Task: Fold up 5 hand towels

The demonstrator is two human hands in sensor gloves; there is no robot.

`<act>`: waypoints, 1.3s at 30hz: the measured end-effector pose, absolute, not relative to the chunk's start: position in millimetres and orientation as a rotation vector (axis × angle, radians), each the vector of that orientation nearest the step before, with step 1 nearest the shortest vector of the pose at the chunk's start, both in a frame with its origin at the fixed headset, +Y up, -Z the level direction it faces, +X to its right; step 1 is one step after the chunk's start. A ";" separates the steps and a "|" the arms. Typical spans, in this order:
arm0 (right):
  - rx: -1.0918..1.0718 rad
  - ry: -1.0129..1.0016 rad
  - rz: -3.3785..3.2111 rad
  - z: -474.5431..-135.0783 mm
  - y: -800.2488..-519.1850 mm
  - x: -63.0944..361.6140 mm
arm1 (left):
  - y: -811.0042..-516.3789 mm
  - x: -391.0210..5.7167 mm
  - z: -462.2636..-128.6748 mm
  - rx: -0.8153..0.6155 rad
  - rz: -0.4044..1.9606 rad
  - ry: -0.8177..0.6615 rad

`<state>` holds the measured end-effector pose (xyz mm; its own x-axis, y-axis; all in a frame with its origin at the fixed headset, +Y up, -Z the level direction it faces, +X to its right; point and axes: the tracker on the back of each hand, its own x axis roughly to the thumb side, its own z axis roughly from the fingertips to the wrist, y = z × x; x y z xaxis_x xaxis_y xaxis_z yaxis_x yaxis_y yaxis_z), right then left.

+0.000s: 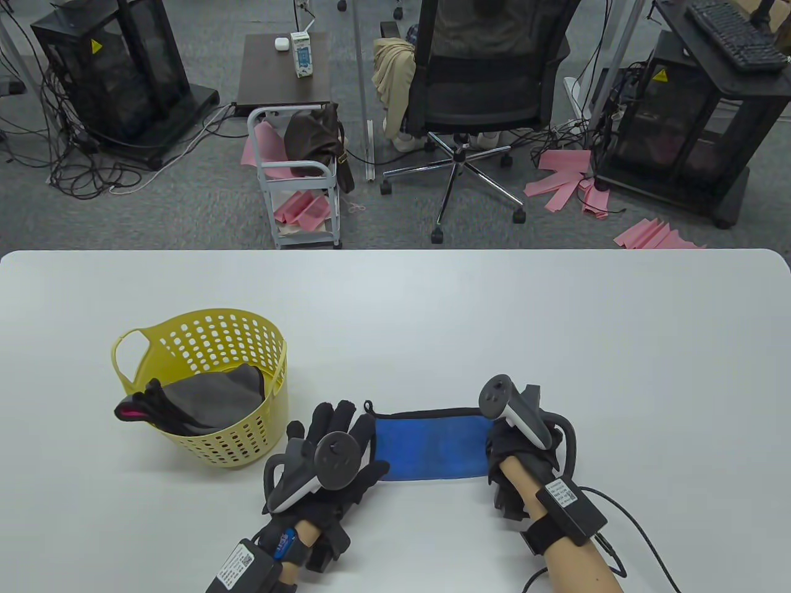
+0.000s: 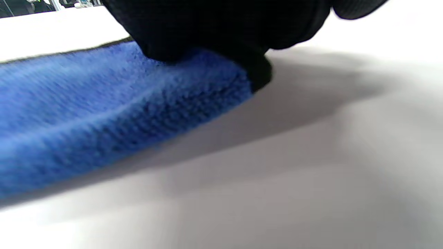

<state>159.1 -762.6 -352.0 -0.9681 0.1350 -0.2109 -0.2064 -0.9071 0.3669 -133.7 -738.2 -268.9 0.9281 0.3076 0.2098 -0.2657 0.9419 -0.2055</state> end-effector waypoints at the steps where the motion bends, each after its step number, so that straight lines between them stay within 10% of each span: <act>1: -0.263 0.579 2.867 -351.4 -758.0 159.6 | -737.3 -134.2 -268.7 -0.170 0.302 -0.241; 15: 0.048 0.081 3.130 -331.3 -667.9 104.6 | -732.5 -137.8 -268.5 -0.153 0.316 -0.239; 32: 0.270 0.459 2.989 -310.8 -737.7 33.1 | -730.5 -139.5 -266.8 -0.152 0.317 -0.243; 39: 0.203 0.455 2.792 -319.7 -714.1 71.7 | -729.9 -139.0 -266.6 -0.147 0.321 -0.251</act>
<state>71.7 -714.1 -319.7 -0.9436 0.3187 0.0893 -0.2738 -0.9033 0.3301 -139.0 -729.9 -266.6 0.9182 0.3293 0.2200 -0.2931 0.9386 -0.1818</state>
